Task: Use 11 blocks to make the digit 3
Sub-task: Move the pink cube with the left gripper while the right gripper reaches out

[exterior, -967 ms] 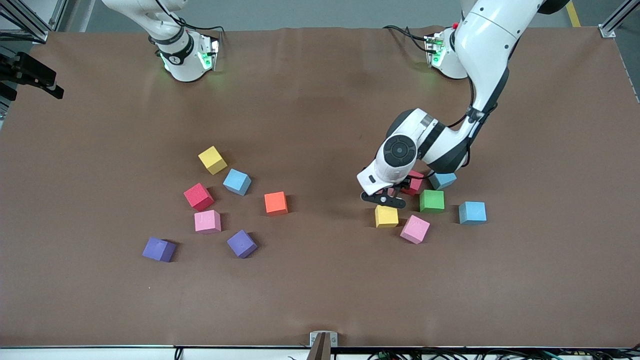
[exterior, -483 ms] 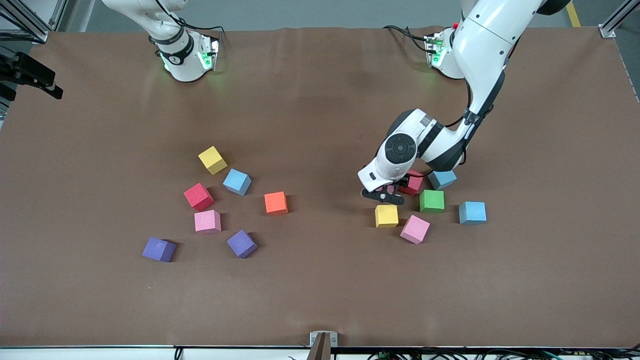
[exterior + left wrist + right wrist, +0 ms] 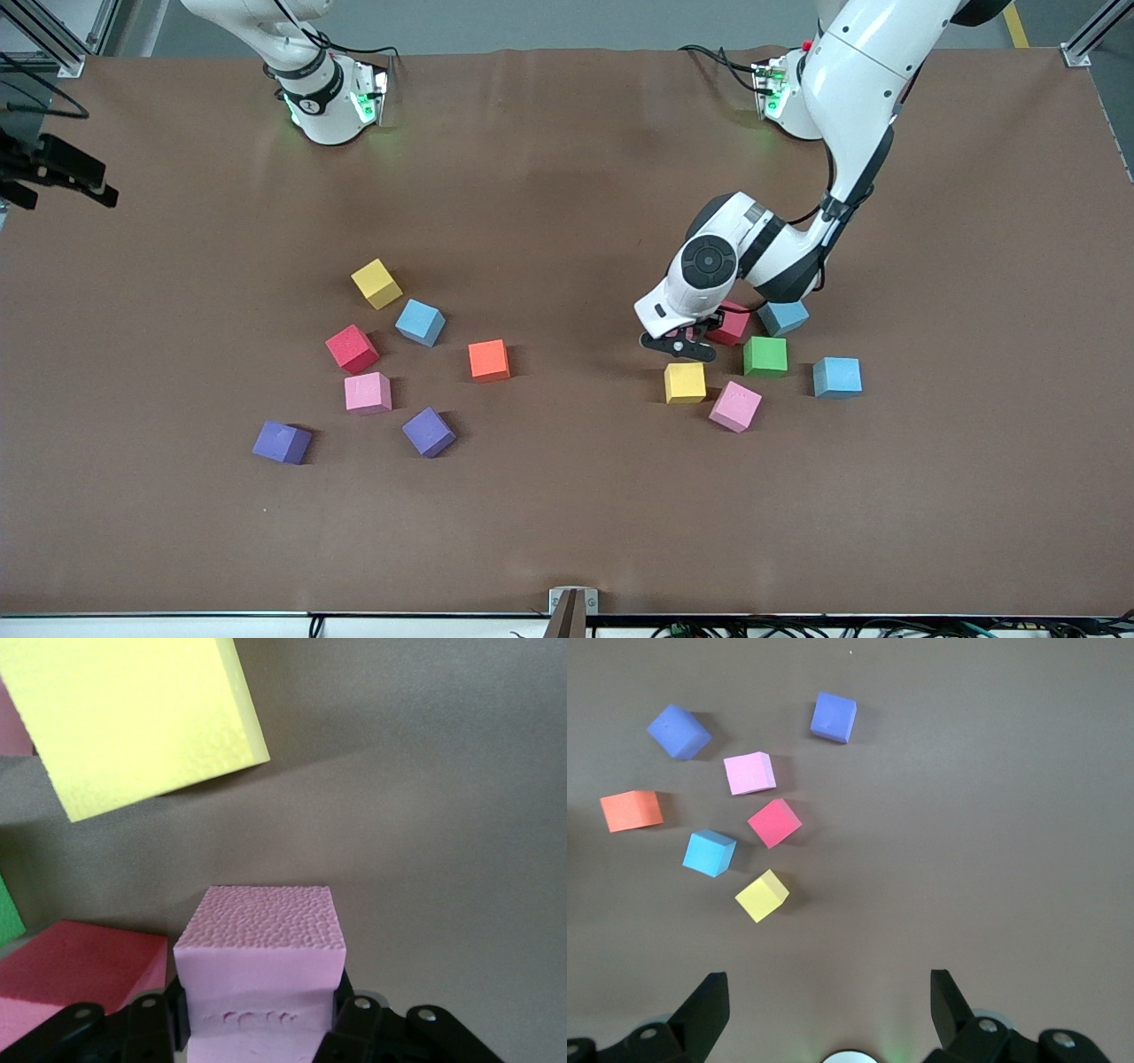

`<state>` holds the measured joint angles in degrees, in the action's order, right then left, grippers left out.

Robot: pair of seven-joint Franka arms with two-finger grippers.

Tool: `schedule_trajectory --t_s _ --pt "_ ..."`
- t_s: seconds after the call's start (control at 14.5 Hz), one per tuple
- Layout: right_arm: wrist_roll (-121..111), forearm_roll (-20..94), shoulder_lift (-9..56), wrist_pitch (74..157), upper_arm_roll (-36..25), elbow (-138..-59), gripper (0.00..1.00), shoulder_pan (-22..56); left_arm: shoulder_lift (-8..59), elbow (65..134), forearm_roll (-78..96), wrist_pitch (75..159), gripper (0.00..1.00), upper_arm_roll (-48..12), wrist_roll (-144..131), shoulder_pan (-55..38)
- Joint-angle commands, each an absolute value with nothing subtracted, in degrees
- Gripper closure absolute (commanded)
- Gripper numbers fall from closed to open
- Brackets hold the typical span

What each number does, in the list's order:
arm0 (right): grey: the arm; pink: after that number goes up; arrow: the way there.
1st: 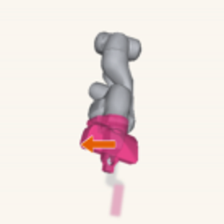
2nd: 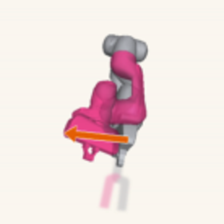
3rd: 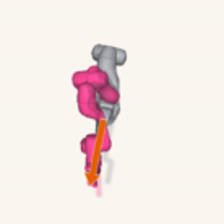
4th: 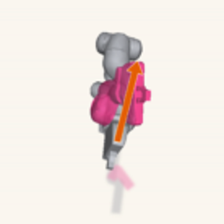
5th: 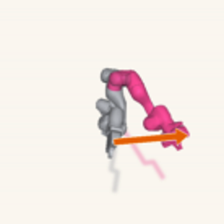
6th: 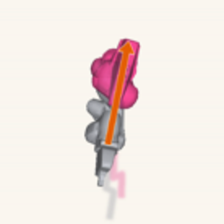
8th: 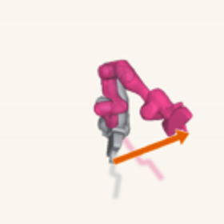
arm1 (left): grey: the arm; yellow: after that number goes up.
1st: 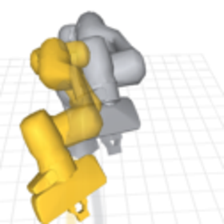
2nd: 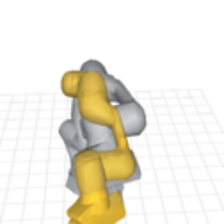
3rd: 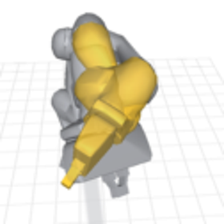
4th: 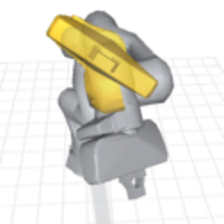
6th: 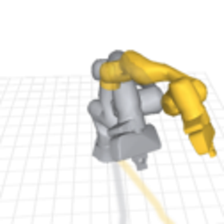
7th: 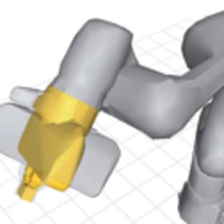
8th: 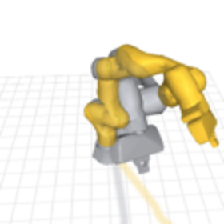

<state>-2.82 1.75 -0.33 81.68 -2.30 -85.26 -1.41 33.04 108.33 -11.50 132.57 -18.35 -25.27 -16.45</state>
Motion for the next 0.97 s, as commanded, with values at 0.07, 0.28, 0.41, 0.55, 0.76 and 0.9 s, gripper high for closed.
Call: schedule_trajectory --t_s 0.07,0.28,0.41,0.55,0.76,0.9 --pt "-3.7 1.9 4.3 84.9 -1.9 -84.9 0.0 -3.8 30.9 108.9 -12.8 132.5 0.62 -18.6 -30.3 -18.0" --pt "-3.7 1.3 9.3 87.3 -1.9 -84.7 0.0 -3.7 29.0 107.9 -12.7 130.0 0.61 -22.5 -39.5 -19.5" --pt "-2.1 2.0 9.5 88.3 -1.9 -85.4 0.0 -3.0 28.6 107.0 -12.2 127.6 0.58 -26.1 -43.6 -19.5" --pt "7.5 2.4 10.3 89.3 -1.6 -85.9 0.0 -0.5 29.1 107.0 -12.3 127.4 0.58 -28.6 -48.8 -20.2" --pt "18.7 2.4 10.9 90.1 -1.6 -86.0 0.0 5.3 30.5 106.2 -12.7 127.6 0.58 -28.7 -54.8 -25.7" --pt "25.2 2.4 11.1 91.0 -1.6 -86.0 0.0 8.2 33.5 102.9 -12.8 127.8 0.58 -28.7 -59.8 -28.6"
